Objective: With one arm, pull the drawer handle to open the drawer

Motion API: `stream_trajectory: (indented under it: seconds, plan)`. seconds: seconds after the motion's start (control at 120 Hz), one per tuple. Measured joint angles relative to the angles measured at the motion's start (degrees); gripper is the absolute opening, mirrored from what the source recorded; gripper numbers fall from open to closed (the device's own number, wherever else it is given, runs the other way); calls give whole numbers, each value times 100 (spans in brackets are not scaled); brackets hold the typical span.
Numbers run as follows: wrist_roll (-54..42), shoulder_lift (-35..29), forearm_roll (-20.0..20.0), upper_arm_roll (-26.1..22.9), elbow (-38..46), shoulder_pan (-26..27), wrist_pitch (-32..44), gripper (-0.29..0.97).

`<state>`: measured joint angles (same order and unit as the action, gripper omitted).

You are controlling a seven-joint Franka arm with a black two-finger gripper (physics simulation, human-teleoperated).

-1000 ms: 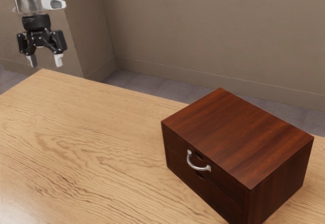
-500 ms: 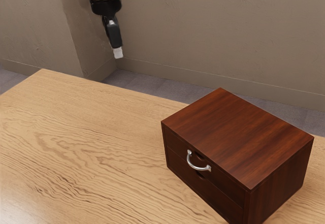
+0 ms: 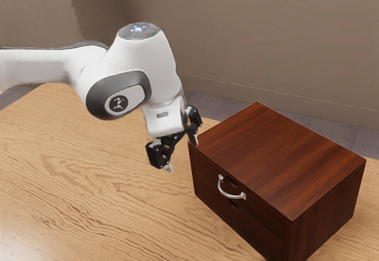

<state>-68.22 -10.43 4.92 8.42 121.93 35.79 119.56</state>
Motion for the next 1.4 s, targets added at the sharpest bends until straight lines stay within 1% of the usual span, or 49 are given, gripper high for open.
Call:
stream_trajectory:
  seconds: [0.083, 0.183, 0.283, 0.442, 0.65, 0.825, 1.1, 1.4]
  plan:
    - [-352, 150, 8, 193, 43, 308, 391, 68]
    - [-714, 276, 6, 263, 82, 462, 722, 68]
    - [-1020, 271, 7, 280, 326, 494, 1021, 68]
    - [-1413, -132, 8, 290, 967, 505, 1480, 68]
    - [-1794, -47, 7, 292, 1233, 515, 2000, 68]
    - [-2024, 142, -42, 292, 1221, 686, 2275, 68]
    - [-2273, 449, -70, 293, 1204, 717, 2590, 68]
    - [-2442, 699, -186, 292, 1166, 776, 2837, 68]
